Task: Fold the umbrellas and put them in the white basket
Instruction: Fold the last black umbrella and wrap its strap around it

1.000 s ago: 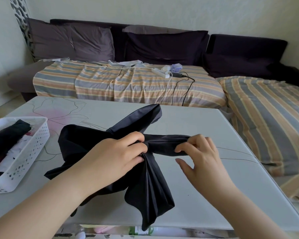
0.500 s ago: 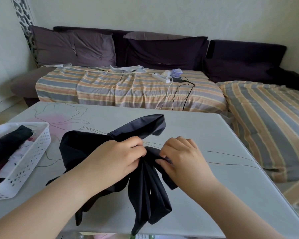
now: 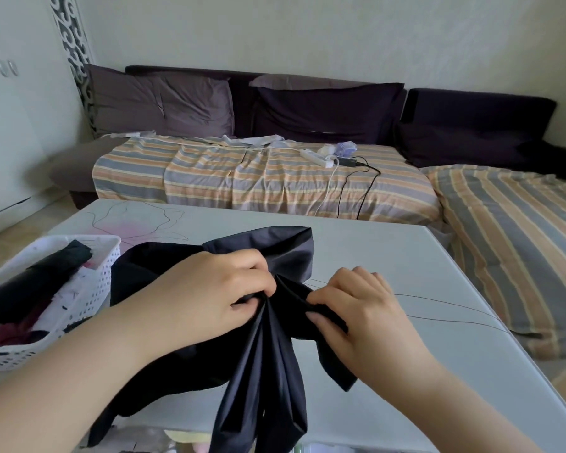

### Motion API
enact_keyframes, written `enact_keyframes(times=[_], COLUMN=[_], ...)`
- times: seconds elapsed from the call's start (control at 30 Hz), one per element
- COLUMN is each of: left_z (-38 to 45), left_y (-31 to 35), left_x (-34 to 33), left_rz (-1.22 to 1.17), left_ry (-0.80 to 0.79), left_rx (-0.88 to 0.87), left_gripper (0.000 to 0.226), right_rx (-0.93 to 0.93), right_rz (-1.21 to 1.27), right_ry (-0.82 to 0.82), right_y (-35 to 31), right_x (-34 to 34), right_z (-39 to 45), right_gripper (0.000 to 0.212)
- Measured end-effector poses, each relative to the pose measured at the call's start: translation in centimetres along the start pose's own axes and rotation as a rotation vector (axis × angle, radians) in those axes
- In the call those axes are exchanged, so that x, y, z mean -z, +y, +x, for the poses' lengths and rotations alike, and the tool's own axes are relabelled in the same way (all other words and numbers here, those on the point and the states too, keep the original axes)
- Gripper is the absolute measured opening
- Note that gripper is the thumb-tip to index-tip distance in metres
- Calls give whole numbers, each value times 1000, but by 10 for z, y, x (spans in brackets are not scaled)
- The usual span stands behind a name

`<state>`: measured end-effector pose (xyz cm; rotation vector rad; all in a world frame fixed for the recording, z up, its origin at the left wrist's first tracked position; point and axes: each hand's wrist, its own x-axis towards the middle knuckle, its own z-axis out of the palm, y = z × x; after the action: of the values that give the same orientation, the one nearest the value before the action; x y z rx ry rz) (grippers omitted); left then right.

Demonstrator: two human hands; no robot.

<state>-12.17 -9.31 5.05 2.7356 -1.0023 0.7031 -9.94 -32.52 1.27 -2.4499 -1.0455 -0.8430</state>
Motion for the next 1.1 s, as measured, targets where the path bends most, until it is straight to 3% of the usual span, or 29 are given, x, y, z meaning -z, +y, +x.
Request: enact_keyframes(times=[0.1,0.23,0.33,0.47,0.57,0.63,0.73,0.8,0.9,0.97,1.0,1.1], left_z=[-2,-2,-1,-2,-5,-5,-6,-7,-7,-8,-9,-10], left_y=[7,15,22,23,21,21,23,25,28,28,28,26], left_x=[-3,-4,-5,-8,-10,-11,-10,-10,-10,-9,-8,-8], left_rz=[51,89,93,117,119,127,118,107,97,100,104,120], left_ry=[6,-23,-13,-3,23,24,20,13,9,4,1,6], left_rx=[-12,-19,-15,-46,-72,-86,-87,-97,-93,-82,-79,-83], left_gripper=[28,29,28,31,32,31,31,31,30,31,31,32], right_rx=[-57,-201,-289,-247,-190,-89,-240,-324,-485,-508,-506,-521], right_rz=[-91,9,-53,-305,-283,-189,-7,74,162,174,193,275], right_ry=[-146,-565,-675,-607,-544,-375,-103,-143,-407,-474,-427,-49], right_y=[0,0,-2,5,18,26,37,38,43,42,40,44], right_x=[-2,5,16,41,56,57,66,65,51,42,41,52], right_z=[-3,-4,-4,-9,-19,-30,-43,-47,-52,-54,-53,-53], right_gripper=[17,30,37,39,20,34,41,31,37,20,13,27])
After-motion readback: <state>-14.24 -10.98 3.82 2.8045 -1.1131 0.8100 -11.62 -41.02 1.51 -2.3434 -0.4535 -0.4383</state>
